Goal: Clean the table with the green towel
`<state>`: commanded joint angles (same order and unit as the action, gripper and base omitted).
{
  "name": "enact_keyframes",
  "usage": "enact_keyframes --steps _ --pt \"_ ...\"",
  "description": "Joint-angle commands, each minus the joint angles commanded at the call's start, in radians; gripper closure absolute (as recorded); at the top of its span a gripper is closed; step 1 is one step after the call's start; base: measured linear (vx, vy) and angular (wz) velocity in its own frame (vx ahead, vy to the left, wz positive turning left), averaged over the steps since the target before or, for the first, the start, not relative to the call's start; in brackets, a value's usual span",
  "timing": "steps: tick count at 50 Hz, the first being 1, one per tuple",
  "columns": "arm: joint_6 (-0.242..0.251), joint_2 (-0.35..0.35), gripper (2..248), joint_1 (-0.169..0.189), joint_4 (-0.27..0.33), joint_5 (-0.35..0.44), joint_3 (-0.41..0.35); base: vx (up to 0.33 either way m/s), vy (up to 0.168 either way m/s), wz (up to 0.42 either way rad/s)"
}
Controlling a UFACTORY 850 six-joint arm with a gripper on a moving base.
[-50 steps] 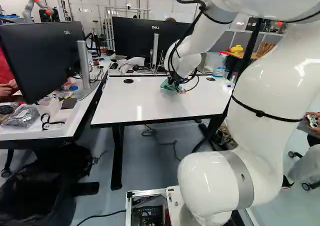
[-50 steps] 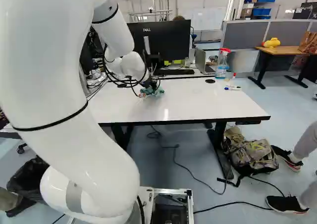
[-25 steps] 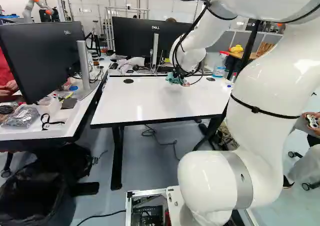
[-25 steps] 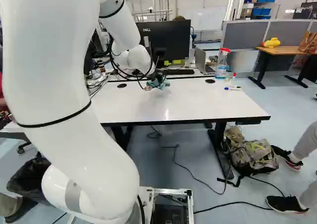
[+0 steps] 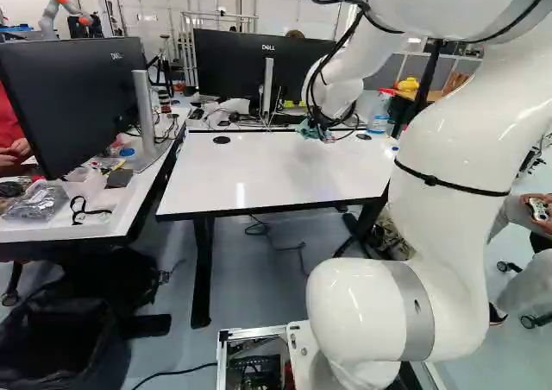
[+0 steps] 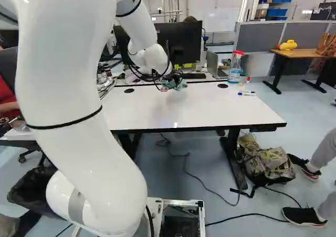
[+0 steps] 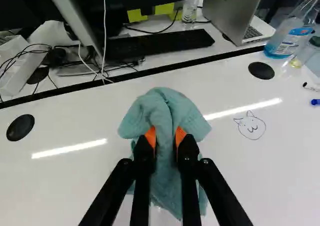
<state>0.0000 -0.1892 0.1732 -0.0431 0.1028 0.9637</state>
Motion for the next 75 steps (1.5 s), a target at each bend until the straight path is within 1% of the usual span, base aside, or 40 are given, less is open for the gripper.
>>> enact_keyframes --steps 75 --pt "0.000 -0.134 189 0.203 0.000 0.000 0.149 0.000 0.000 0.000"
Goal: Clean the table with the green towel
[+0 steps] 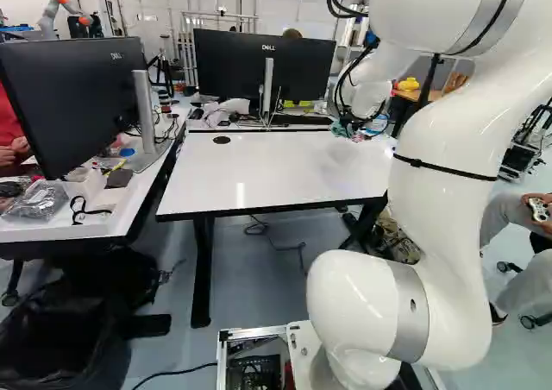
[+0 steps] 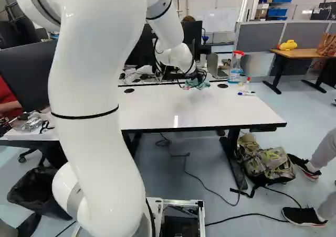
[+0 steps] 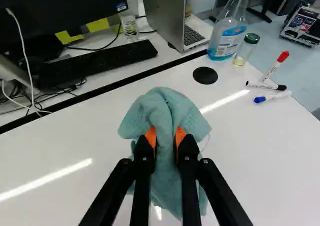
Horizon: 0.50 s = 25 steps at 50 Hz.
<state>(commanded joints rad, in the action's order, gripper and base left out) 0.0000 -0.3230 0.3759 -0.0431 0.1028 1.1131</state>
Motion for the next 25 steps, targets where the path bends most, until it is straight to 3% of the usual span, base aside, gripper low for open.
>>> enact_keyframes --steps 25 --pt "0.000 -0.070 189 0.060 0.000 0.000 0.028 0.000 0.000 0.000"
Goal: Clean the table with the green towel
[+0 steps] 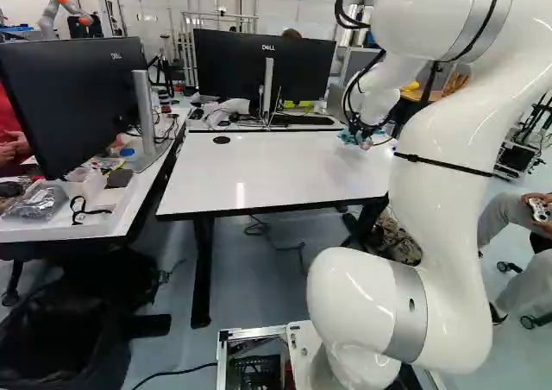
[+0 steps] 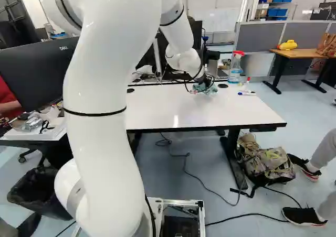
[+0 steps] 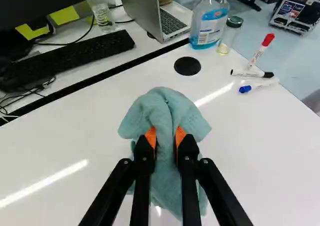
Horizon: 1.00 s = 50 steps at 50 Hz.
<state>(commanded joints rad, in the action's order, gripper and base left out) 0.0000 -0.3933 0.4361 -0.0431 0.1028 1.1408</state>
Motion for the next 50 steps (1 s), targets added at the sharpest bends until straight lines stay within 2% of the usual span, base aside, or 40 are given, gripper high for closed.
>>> enact_keyframes --steps 36,50 --pt "0.000 -0.084 189 0.000 0.000 0.000 0.016 0.000 0.000 0.000" --pt "0.000 -0.084 189 0.000 0.000 0.000 0.016 0.000 0.000 0.000"
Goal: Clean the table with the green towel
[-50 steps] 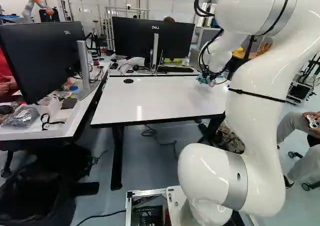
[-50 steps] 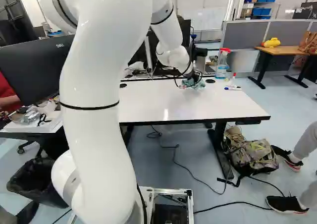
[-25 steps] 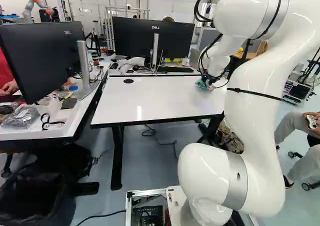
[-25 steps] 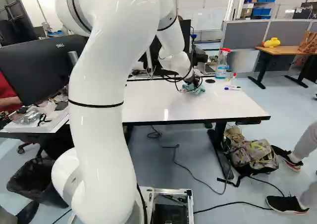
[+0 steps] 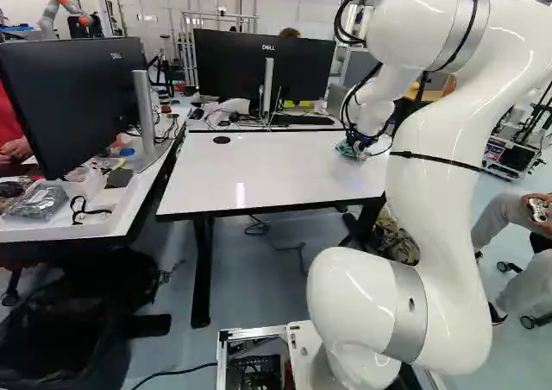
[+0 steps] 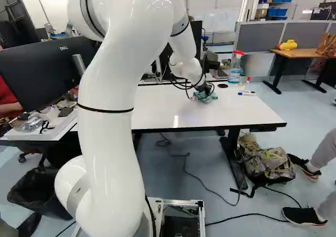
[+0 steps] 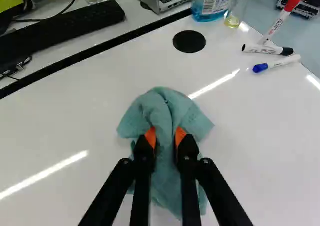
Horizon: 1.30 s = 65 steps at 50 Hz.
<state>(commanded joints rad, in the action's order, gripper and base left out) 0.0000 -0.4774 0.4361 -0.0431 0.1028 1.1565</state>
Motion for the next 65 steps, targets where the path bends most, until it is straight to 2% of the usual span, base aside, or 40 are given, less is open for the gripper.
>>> enact_keyframes --steps 43,65 --pt "0.000 -0.001 189 0.001 0.000 -0.058 0.001 0.000 0.000 0.000" --pt "0.000 -0.046 189 0.044 0.000 -0.058 0.062 0.000 0.000 0.000"
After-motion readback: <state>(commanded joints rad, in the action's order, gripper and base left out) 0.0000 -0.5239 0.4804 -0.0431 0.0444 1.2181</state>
